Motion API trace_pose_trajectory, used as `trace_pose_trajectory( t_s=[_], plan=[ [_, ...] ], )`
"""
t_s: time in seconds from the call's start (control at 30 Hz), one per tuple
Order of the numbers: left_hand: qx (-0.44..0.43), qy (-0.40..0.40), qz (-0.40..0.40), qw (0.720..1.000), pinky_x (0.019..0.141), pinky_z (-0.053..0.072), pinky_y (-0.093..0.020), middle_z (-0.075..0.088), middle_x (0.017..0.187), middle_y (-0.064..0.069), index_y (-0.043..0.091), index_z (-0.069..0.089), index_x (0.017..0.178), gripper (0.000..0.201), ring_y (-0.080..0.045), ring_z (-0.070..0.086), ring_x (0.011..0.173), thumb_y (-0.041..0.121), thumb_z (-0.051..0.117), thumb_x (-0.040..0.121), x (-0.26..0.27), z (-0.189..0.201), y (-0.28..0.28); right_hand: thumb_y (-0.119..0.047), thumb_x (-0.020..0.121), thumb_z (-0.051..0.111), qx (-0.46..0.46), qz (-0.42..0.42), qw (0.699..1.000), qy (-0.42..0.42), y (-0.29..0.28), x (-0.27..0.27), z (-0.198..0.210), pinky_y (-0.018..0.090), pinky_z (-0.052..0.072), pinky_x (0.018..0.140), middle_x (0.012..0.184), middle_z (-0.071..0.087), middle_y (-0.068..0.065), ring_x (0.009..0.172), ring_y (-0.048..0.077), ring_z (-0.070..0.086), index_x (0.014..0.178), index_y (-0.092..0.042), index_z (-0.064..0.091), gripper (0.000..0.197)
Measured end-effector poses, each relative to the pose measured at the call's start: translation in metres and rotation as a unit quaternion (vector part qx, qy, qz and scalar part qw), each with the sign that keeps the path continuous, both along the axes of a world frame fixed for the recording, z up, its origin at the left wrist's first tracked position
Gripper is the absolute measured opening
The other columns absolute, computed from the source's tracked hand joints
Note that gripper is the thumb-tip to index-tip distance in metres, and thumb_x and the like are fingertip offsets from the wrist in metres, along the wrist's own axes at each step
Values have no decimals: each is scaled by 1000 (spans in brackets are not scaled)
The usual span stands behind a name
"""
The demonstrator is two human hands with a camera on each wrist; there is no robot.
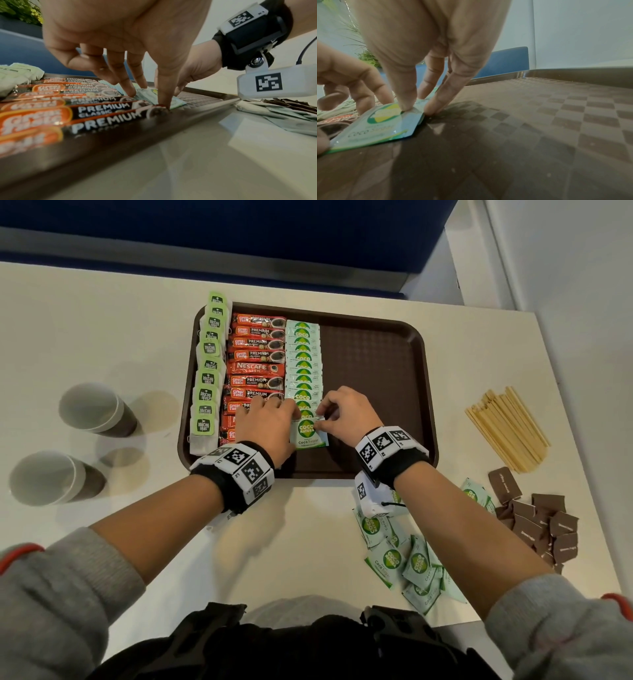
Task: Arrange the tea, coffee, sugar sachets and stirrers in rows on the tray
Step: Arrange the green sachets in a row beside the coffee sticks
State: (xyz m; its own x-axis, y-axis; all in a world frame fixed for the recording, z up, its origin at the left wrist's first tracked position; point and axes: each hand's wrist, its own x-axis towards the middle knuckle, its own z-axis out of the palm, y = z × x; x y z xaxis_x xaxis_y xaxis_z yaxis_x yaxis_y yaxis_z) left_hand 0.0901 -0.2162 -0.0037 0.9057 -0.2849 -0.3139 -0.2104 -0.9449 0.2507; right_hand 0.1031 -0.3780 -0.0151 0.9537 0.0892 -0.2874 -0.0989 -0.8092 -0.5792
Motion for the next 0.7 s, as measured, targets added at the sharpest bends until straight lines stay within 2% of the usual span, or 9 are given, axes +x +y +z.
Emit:
trace_pose_trajectory(
  t_s=[0.33, 0.5, 0.6, 0.7],
  plan=[
    [0, -4, 8, 1000, 98, 31, -44, 51, 132, -2, 25, 48, 122, 43, -29, 37, 124, 23, 66, 83, 2, 0, 1, -13, 74, 78, 13, -12, 1000, -5, 1, -2, -1, 17, 44, 70, 92, 52, 1, 73, 12, 56, 88, -10, 66, 18],
    [2, -1, 11, 1000, 98, 31, -44, 50, 132, -2, 25, 49, 123, 44, -28, 36, 125, 24, 67, 83, 2, -1, 2, -16, 75, 78, 9, -12, 1000, -6, 2, -2, 0, 16, 44, 69, 92, 52, 0, 73, 12, 56, 88, -11, 66, 19],
    [-8, -2, 17, 1000, 98, 31, -44, 50, 131, -2, 27, 49, 122, 45, -28, 37, 125, 27, 68, 81, 1, 1, 4, -19, 74, 79, 7, -14, 1000, -10, 0, -1, 2, 10, 41, 64, 91, 53, 0, 73, 11, 57, 86, -13, 64, 20],
    [-15, -9, 21, 1000, 99, 32, -45, 50, 130, -2, 27, 49, 122, 47, -28, 37, 125, 31, 70, 80, -1, 4, 4, -21, 74, 79, 1, -18, 1000, -16, -7, -2, 9, 8, 40, 63, 88, 53, -4, 72, 9, 56, 86, -14, 64, 20]
  ],
)
